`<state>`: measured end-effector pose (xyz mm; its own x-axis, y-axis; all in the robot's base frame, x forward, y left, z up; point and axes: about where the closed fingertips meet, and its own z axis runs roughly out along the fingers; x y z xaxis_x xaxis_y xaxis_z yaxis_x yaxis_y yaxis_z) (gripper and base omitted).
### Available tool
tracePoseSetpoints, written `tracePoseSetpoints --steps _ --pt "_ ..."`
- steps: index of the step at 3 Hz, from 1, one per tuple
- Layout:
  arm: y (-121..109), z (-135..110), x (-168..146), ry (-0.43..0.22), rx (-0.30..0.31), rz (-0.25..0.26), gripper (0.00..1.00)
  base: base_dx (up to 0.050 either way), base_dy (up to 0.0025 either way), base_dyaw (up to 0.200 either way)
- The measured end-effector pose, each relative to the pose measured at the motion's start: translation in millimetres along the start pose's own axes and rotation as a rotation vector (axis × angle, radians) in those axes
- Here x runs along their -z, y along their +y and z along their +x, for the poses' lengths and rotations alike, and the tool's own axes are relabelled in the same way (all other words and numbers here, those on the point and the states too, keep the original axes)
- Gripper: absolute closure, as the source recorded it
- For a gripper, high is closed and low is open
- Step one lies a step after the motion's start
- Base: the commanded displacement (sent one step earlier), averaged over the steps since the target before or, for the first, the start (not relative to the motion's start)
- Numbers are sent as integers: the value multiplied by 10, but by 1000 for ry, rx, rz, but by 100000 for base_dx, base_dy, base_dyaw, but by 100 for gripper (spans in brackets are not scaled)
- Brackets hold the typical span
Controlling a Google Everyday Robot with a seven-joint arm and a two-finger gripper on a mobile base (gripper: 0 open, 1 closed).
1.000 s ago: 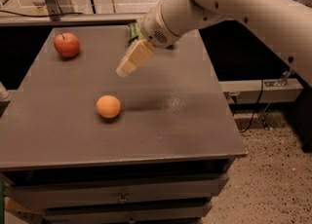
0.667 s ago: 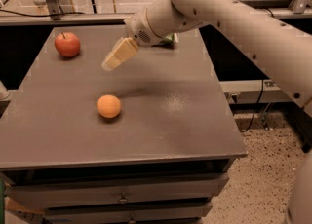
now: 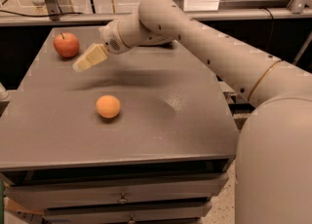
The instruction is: Pick apple
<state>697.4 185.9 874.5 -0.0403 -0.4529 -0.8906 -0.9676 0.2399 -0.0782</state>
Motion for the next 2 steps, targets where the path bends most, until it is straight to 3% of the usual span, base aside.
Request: tracePoseSetpoints --steps 2 --pt "-22 -123 -697 -74 -12 19 0 0 0 0"
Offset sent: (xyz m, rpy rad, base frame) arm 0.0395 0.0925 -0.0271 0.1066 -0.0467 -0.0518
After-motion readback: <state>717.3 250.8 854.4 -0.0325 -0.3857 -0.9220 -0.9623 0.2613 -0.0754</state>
